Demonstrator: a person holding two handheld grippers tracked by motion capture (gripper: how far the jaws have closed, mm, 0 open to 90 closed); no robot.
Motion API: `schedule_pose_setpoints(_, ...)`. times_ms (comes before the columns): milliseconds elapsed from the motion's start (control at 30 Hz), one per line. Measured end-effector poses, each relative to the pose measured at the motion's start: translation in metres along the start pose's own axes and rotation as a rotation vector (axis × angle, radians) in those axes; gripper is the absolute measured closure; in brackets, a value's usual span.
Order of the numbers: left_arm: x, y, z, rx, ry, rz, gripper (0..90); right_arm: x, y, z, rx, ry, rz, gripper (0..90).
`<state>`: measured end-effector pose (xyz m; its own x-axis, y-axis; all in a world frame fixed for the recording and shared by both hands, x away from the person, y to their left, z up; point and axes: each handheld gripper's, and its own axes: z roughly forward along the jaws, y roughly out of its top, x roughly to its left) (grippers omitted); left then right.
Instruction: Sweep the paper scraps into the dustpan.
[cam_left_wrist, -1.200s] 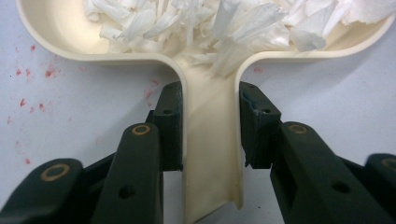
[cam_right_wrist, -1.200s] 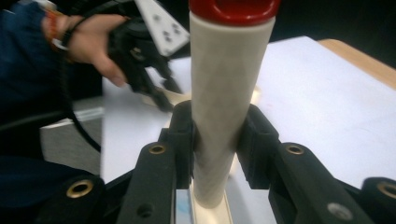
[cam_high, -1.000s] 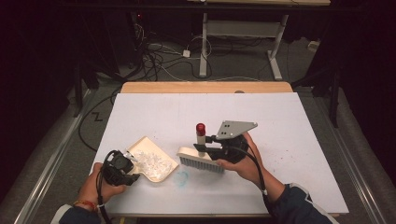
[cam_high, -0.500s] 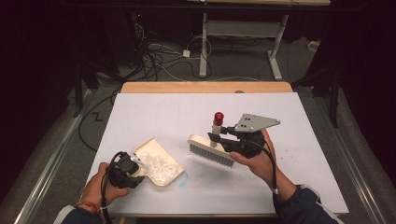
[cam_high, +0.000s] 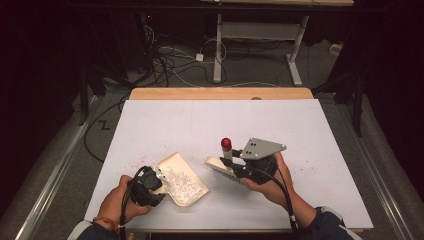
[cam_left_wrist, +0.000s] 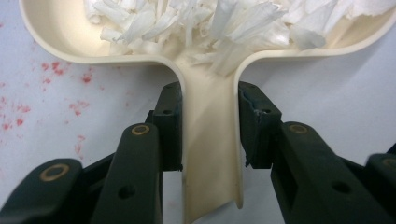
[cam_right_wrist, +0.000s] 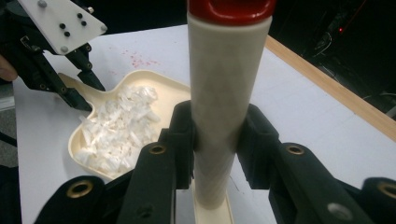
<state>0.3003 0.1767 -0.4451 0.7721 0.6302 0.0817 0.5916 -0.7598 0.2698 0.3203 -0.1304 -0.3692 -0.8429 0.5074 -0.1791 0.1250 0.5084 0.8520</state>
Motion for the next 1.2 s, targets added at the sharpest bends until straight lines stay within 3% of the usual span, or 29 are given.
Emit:
schedule_pose_setpoints(233, -0.007, 0.008, 0.003, 0.012, 0.004, 0.021, 62.9, 0.02, 0.008, 0.014, -0.027, 0.047, 0.006, 69.7)
schedule_pose_setpoints(300, -0.01, 0.01, 0.005, 0.016, 0.002, 0.021, 62.9, 0.025, 0.013, 0.018, -0.047, 0.08, 0.019, 70.0)
schedule_pose_setpoints(467, -0.009, 0.01, 0.005, 0.014, 0.0, 0.023, 62.8, 0.031, 0.021, 0.014, -0.106, 0.118, 0.016, 70.0)
schedule_pose_setpoints(667, -0.007, 0.007, 0.006, 0.002, -0.018, 0.004, 62.9, 0.017, 0.024, 0.004, -0.145, 0.091, 0.035, 69.9)
schedule_pose_setpoints(867, -0.003, 0.006, 0.005, -0.007, -0.029, -0.012, 62.8, -0.005, 0.022, 0.003, -0.173, 0.008, 0.047, 70.0)
schedule_pose_setpoints(1000, -0.001, 0.006, 0.006, -0.008, -0.027, -0.027, 62.8, -0.015, 0.017, 0.014, -0.149, -0.073, 0.05, 70.0)
schedule_pose_setpoints(1200, 0.001, 0.009, 0.007, -0.002, -0.026, -0.034, 62.8, -0.017, 0.008, 0.036, -0.076, -0.087, 0.045, 70.0)
